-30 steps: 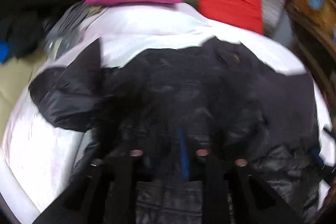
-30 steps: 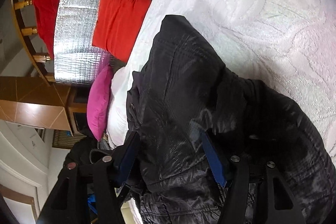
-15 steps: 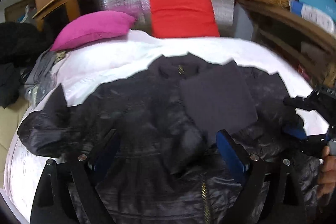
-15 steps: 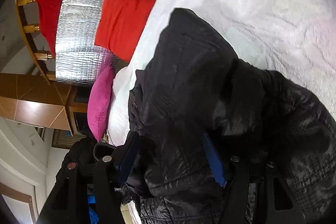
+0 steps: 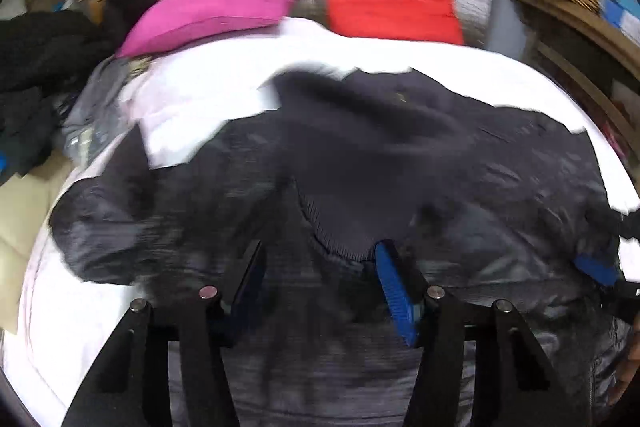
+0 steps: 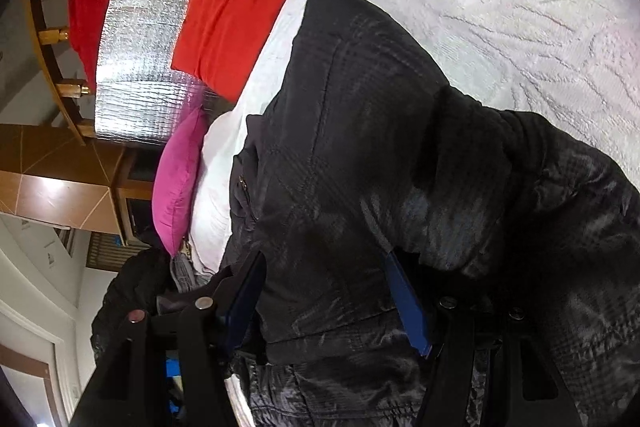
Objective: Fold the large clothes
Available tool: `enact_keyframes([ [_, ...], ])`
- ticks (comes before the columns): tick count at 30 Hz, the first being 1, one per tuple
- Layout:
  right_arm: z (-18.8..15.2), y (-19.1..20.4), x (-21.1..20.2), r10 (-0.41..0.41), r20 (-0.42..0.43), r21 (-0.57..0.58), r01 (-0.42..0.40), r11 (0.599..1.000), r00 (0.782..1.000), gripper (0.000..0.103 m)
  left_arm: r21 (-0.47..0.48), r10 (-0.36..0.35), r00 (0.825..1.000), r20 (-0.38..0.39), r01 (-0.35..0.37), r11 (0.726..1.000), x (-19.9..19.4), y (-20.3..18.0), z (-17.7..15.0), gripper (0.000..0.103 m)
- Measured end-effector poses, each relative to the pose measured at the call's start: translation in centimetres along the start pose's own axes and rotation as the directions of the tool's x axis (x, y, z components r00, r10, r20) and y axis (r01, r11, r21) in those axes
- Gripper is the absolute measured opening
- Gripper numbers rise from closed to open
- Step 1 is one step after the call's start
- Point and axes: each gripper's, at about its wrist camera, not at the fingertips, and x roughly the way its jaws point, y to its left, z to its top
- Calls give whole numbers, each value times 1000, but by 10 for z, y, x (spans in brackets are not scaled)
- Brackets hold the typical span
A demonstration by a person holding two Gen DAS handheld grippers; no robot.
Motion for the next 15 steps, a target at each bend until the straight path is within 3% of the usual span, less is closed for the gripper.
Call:
enact_keyframes([
  [10, -10, 6, 5, -48, 47, -121, 53, 991, 998, 65, -186, 68, 998, 13, -64, 980, -20, 93, 8, 58],
  [12, -15, 14, 7, -88, 61, -194, 98, 976, 994, 65, -204, 71, 997, 26, -65, 977, -25, 105, 11, 59],
  [15, -25, 34, 11, -202, 83, -297, 217, 930, 976, 65, -189, 112, 993, 38, -103, 976, -29, 115, 10, 69],
])
